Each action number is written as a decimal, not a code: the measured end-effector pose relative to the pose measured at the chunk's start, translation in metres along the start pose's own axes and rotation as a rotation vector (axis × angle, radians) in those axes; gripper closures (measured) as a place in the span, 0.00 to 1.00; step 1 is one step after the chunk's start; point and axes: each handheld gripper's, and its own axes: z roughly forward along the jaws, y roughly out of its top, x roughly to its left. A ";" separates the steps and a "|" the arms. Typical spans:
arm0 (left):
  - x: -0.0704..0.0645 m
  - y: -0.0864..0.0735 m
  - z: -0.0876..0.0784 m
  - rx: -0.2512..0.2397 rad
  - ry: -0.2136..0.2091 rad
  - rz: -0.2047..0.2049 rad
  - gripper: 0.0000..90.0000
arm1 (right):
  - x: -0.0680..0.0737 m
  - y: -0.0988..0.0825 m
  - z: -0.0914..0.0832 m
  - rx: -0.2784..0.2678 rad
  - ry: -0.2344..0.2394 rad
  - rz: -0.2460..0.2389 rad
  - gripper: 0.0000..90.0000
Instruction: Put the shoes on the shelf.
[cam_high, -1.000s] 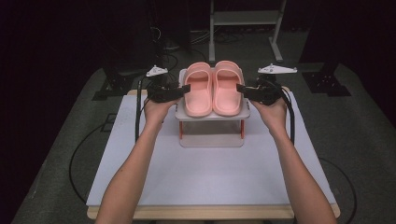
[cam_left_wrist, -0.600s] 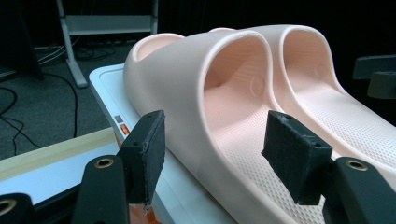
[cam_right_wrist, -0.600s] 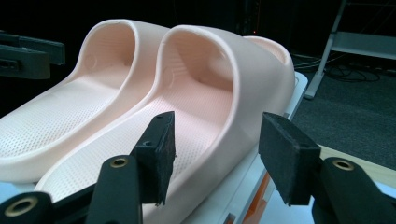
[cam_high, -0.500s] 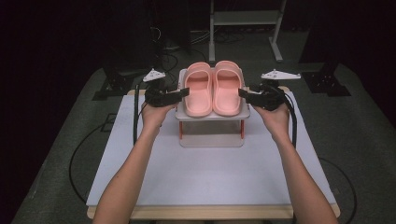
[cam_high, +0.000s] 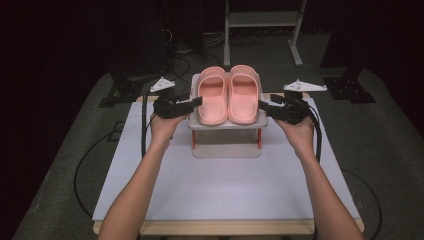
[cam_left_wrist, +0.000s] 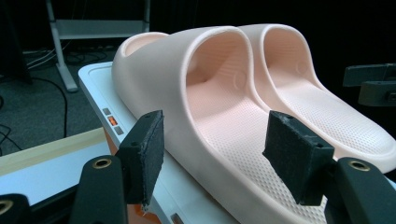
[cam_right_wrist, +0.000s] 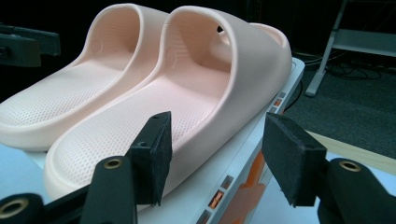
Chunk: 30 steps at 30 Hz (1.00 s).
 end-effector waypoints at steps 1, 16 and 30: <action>0.000 0.000 -0.001 -0.003 -0.001 0.000 0.41 | 0.001 -0.002 -0.001 -0.004 0.003 -0.003 0.46; -0.005 -0.012 -0.012 -0.013 -0.023 0.011 0.40 | 0.007 -0.012 -0.015 -0.017 0.011 -0.031 0.44; -0.009 -0.021 -0.026 -0.018 -0.042 0.020 0.36 | 0.006 -0.028 -0.023 -0.005 0.010 -0.028 0.41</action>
